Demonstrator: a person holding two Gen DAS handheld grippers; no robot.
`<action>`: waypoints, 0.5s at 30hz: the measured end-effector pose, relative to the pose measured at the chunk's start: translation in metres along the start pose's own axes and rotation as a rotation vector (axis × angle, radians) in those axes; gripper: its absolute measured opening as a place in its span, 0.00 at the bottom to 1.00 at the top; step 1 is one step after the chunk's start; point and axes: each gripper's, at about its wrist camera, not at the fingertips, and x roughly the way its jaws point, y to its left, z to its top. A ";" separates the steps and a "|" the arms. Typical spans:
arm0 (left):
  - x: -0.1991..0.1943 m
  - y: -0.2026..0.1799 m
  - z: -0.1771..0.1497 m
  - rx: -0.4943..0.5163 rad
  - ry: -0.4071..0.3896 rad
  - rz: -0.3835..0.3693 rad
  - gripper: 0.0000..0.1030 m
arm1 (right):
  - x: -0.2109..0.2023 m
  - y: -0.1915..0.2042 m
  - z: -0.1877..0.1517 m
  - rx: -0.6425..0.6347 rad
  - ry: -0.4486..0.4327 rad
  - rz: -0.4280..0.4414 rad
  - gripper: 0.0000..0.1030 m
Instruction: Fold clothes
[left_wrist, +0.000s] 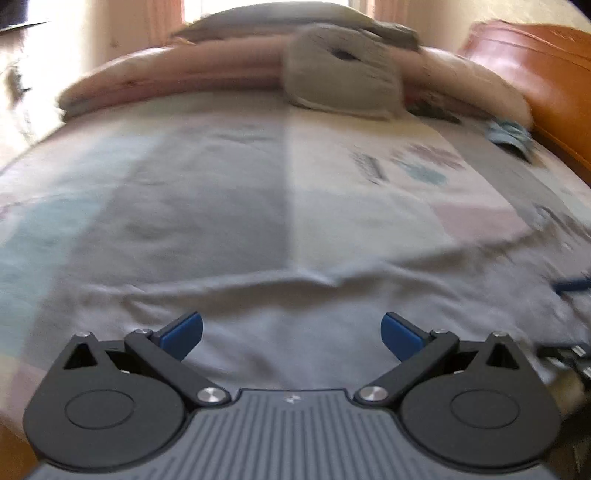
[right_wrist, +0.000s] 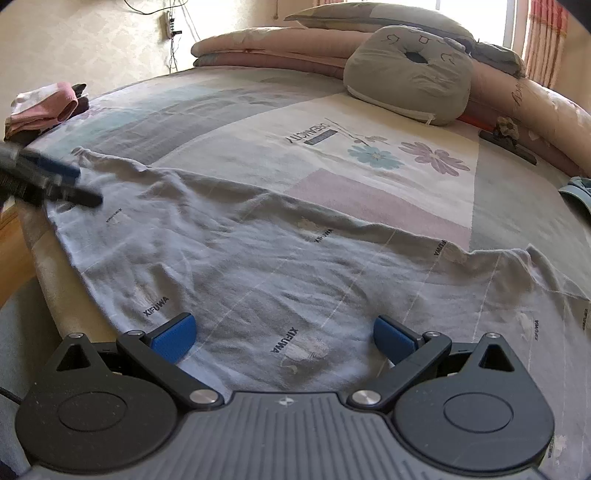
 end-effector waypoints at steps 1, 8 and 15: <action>0.004 0.010 0.002 -0.010 -0.007 0.001 0.99 | 0.000 0.000 -0.001 0.002 -0.002 -0.002 1.00; 0.027 0.030 -0.001 0.001 0.036 0.064 0.99 | -0.001 -0.002 -0.003 -0.001 -0.013 0.001 1.00; 0.016 -0.008 -0.013 0.170 0.034 -0.008 1.00 | -0.003 -0.002 -0.009 -0.004 -0.050 0.005 1.00</action>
